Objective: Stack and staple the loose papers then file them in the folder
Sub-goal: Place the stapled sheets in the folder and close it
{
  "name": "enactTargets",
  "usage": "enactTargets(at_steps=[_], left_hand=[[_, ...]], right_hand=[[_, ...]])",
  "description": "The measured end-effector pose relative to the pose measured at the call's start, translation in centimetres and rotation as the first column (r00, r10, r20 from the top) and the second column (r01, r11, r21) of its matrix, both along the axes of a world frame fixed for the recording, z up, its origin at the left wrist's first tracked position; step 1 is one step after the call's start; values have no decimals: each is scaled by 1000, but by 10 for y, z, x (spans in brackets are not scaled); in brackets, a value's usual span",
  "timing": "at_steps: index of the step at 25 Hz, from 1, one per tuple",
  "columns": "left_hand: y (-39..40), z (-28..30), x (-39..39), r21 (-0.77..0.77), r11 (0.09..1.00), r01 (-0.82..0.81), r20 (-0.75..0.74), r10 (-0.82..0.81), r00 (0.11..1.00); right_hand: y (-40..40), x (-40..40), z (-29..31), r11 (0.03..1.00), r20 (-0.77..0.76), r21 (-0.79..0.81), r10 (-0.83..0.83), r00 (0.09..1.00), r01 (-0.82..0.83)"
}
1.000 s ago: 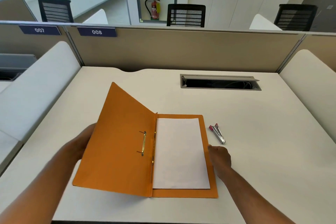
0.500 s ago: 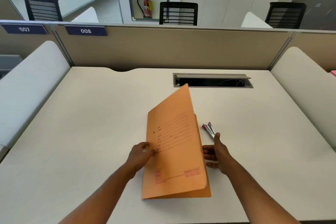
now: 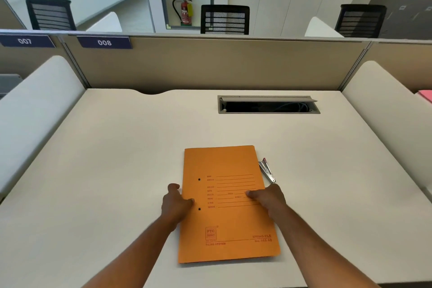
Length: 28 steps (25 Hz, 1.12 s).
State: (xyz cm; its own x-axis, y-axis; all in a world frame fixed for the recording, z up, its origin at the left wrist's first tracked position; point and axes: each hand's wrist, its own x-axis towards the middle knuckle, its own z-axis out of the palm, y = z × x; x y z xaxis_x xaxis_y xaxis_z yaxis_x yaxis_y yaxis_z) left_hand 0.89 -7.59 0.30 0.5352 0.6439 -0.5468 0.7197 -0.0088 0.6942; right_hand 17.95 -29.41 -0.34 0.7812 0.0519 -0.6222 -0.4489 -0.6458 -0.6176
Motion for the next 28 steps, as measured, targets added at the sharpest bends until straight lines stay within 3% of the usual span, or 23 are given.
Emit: enactTargets(at_steps=[5,11,15,20,24,28], left_hand=[[3,-6,-6,-156,982,-105,41,113,993],[8,2,-10,-202,976,-82,230,129,965],[33,12,-5,-245,969,11,253,54,966],[65,27,14,-152,987,-56,240,92,966],[94,39,32,-117,986,-123,264,150,953],[129,50,55,41,997,-67,296,52,954]], right_hand=[[2,-8,-4,998,61,-65,2,998,2],[6,-7,3,983,-36,178,-37,999,43],[23,-5,14,954,-34,292,-60,998,67],[56,12,35,918,-28,393,-40,999,48],[92,32,47,926,123,363,63,990,-104],[135,57,51,937,265,250,174,948,-242]])
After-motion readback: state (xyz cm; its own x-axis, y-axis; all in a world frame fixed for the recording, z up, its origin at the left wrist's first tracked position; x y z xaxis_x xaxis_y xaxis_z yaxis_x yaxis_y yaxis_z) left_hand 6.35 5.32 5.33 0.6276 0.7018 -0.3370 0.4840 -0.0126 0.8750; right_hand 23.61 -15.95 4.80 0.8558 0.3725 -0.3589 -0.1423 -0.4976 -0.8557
